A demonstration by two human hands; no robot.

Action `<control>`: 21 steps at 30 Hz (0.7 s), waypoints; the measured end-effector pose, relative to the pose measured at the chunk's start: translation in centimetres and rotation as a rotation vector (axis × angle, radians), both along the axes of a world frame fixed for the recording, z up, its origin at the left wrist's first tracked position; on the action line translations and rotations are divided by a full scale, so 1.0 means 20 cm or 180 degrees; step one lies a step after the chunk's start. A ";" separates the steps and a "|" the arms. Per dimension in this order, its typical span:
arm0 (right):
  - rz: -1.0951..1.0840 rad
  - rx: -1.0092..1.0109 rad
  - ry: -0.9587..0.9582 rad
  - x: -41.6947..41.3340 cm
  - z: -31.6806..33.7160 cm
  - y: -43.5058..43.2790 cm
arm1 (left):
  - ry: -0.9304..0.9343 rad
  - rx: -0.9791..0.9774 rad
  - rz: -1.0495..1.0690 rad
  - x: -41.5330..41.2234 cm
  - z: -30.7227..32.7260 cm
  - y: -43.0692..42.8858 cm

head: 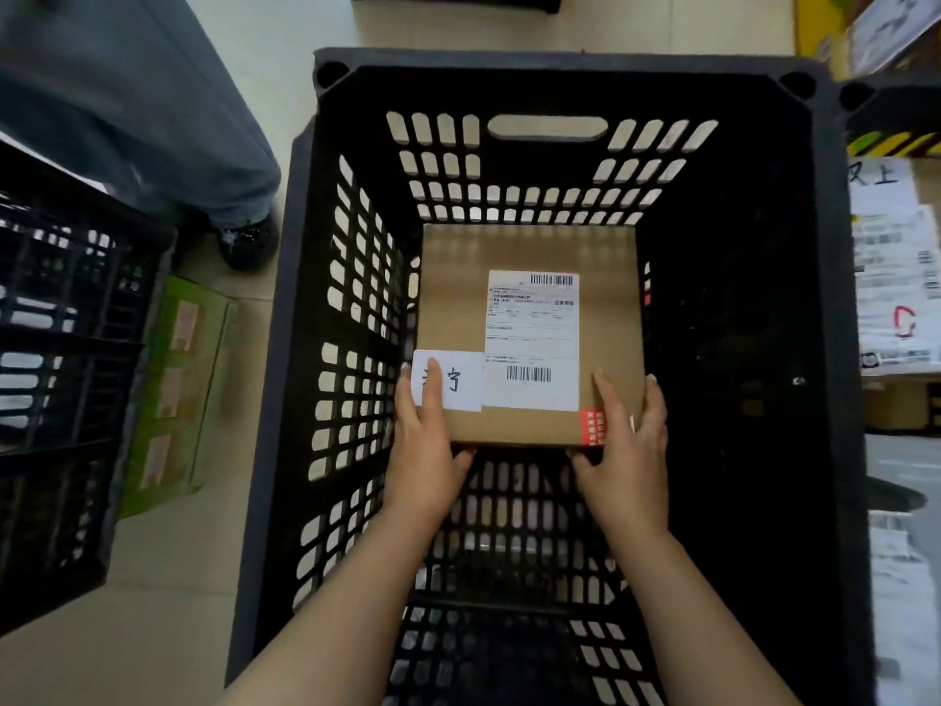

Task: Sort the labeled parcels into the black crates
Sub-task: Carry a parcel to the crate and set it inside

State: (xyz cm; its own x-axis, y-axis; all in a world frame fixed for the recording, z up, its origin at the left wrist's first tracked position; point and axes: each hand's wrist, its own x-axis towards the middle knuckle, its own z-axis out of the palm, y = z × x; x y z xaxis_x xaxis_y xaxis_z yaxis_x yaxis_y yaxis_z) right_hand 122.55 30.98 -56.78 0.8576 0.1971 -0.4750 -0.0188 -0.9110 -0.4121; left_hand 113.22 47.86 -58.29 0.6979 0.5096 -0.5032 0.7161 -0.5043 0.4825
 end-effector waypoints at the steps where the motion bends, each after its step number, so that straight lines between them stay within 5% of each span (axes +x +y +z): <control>1: 0.0030 0.0014 0.0012 0.01 -0.01 0.00 | -0.0011 0.0068 0.0003 0.01 0.00 -0.01; 7: 0.0006 0.0047 0.0104 0.02 -0.03 0.00 | 0.0133 0.0607 -0.0161 0.05 0.00 -0.01; 21: 0.0304 0.0081 0.0031 0.00 -0.07 -0.01 | 0.0350 0.0559 -0.0205 0.01 0.01 0.03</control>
State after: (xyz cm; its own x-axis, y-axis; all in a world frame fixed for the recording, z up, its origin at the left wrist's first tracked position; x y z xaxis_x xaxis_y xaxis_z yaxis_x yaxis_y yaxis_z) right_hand 122.60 30.85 -58.24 0.8296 0.2900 -0.4771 0.0635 -0.8980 -0.4355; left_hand 113.49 48.40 -58.14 0.6776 0.5523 -0.4856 0.7233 -0.6201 0.3040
